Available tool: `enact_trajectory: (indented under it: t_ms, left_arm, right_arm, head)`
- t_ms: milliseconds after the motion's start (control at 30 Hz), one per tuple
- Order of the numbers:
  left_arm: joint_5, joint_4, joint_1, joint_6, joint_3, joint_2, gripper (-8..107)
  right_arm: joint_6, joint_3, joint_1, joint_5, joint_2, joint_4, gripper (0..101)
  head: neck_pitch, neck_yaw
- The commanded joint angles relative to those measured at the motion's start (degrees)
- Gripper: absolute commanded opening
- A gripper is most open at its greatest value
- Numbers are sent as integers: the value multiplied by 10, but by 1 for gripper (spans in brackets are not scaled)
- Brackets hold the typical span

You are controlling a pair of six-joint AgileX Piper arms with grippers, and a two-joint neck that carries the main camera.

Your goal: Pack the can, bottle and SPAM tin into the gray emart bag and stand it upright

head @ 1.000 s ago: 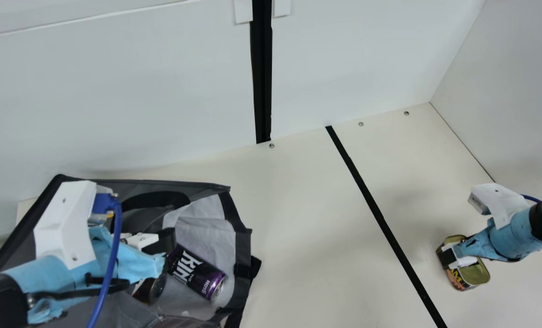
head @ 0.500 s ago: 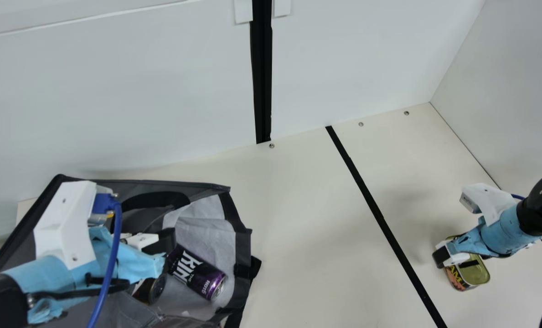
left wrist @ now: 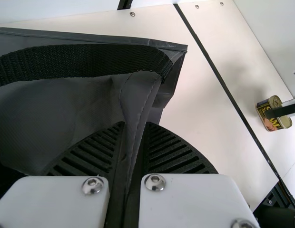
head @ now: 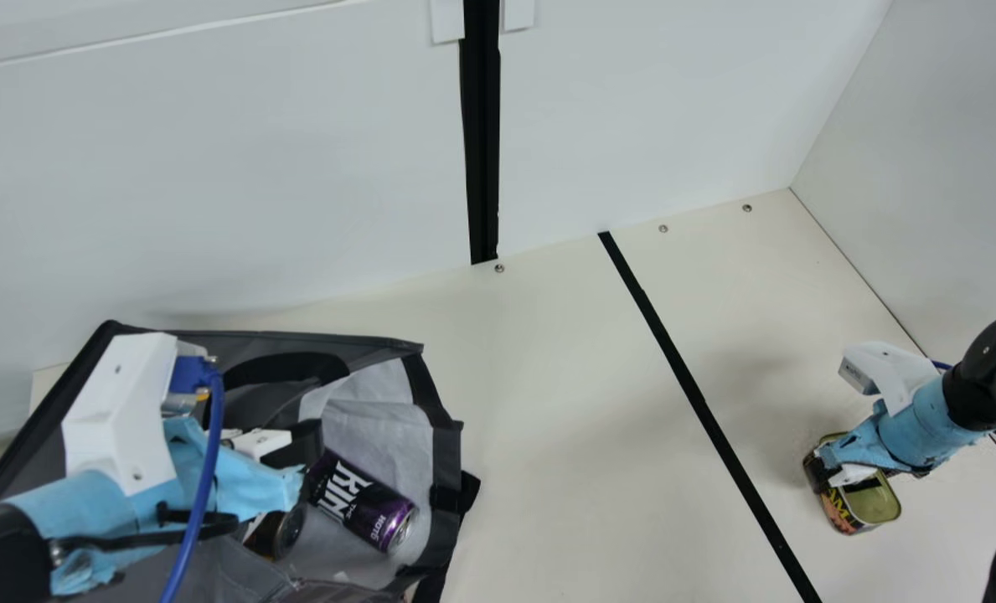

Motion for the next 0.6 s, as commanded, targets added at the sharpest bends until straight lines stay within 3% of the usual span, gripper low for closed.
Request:
enact_trajectory:
  t_ms: [0, 67, 100, 567]
  left_arm:
    - [0, 0, 0, 0, 0, 0, -8]
    - [0, 0, 0, 0, 0, 0, -8]
    - [0, 0, 0, 0, 0, 0, -8]
    - [0, 0, 0, 0, 0, 0, -8]
  right_arm:
    - [-3, -1, -1, -1, 2, -1, 15]
    - [-6, -4, -3, 0, 3, 0, 1]
    - [-8, -5, -3, 0, 4, 1, 0]
    - [-48, -17, 11, 15, -20, 24, 0]
  head:
    - [-13, 0]
    - [-13, 0]
    - [-13, 0]
    - [-13, 0]
